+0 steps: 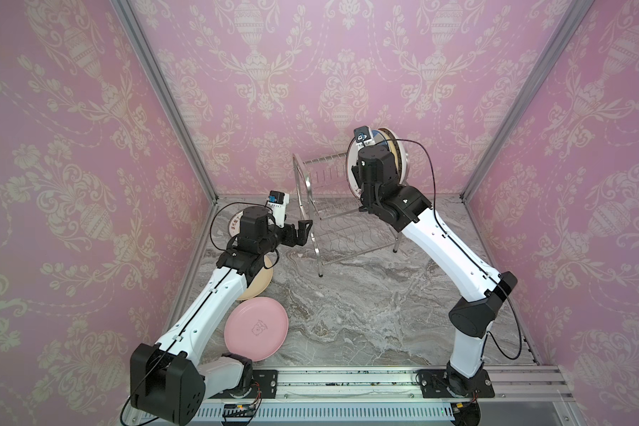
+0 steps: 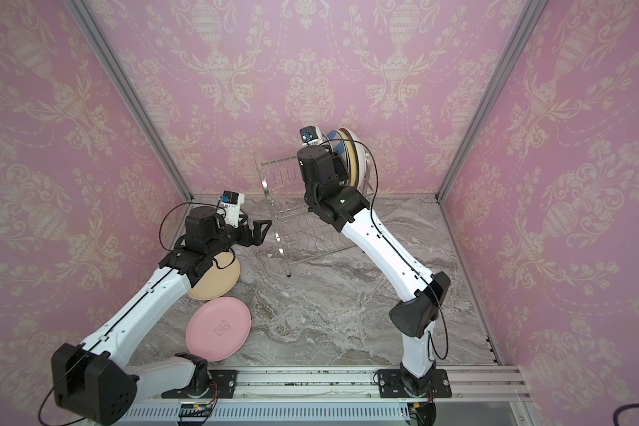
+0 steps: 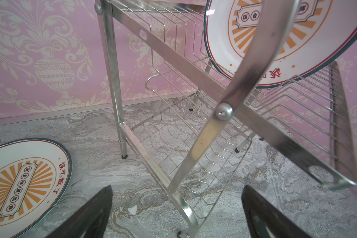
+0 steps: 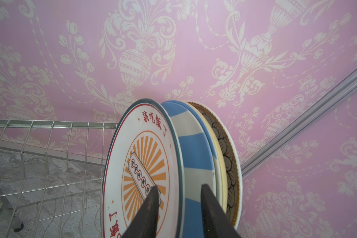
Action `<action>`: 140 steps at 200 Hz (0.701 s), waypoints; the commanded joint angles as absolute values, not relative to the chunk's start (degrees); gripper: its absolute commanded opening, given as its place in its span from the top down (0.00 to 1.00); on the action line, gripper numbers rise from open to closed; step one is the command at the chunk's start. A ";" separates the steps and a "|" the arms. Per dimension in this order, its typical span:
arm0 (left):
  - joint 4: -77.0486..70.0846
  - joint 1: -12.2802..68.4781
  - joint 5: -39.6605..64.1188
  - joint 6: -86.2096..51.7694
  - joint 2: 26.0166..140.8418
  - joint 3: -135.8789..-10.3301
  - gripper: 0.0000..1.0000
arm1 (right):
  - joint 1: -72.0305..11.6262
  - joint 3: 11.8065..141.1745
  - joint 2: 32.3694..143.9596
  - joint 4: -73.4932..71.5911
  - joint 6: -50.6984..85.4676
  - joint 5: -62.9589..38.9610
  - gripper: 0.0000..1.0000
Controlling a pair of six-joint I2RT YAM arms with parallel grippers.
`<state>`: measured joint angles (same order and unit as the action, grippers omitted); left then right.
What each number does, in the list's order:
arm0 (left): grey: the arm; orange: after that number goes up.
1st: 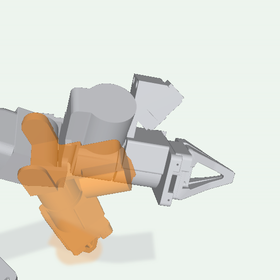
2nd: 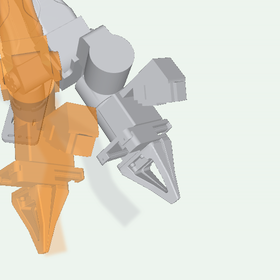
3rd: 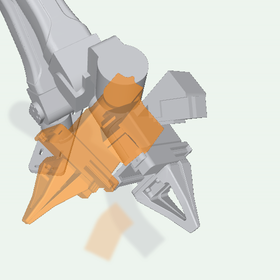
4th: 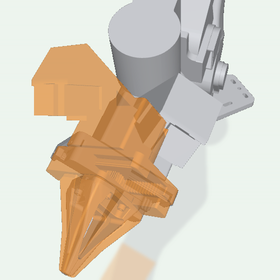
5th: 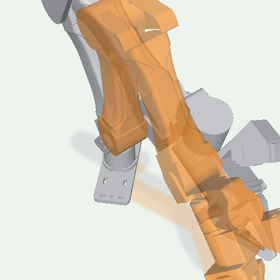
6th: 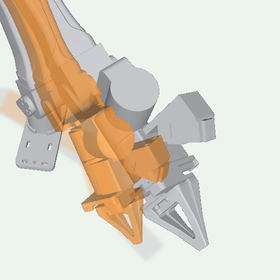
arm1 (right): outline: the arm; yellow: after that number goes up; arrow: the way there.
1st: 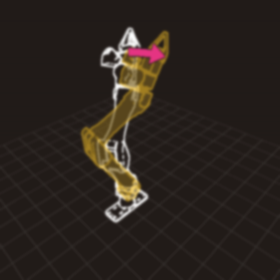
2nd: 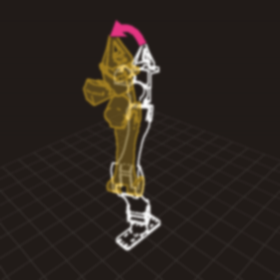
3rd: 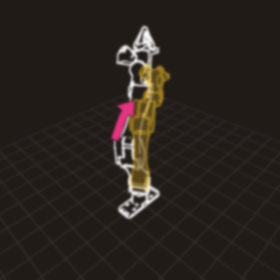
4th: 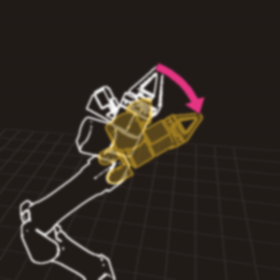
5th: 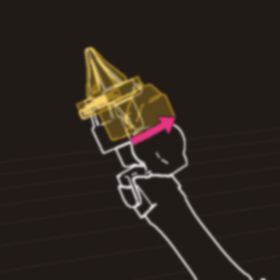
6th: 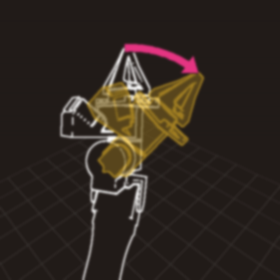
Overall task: Load plates into a dish rack
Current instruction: Place the plate on the dish rack.
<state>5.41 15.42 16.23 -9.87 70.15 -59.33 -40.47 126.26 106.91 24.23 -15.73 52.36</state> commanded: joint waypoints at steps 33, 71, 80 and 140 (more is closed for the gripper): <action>8.91 14.84 11.49 -10.16 68.51 -60.98 0.01 | -42.02 124.45 100.04 18.98 -20.69 55.88 0.57; 14.88 13.25 4.60 -10.65 65.84 -62.48 0.01 | -42.31 122.81 92.82 29.24 -12.06 40.66 0.46; 15.95 12.42 3.57 -10.89 64.83 -62.48 0.01 | -42.28 123.28 91.66 34.24 -9.74 33.75 0.46; 26.17 4.86 -3.55 -13.61 59.58 -63.41 0.01 | -43.36 111.27 88.10 49.99 5.08 -7.65 0.37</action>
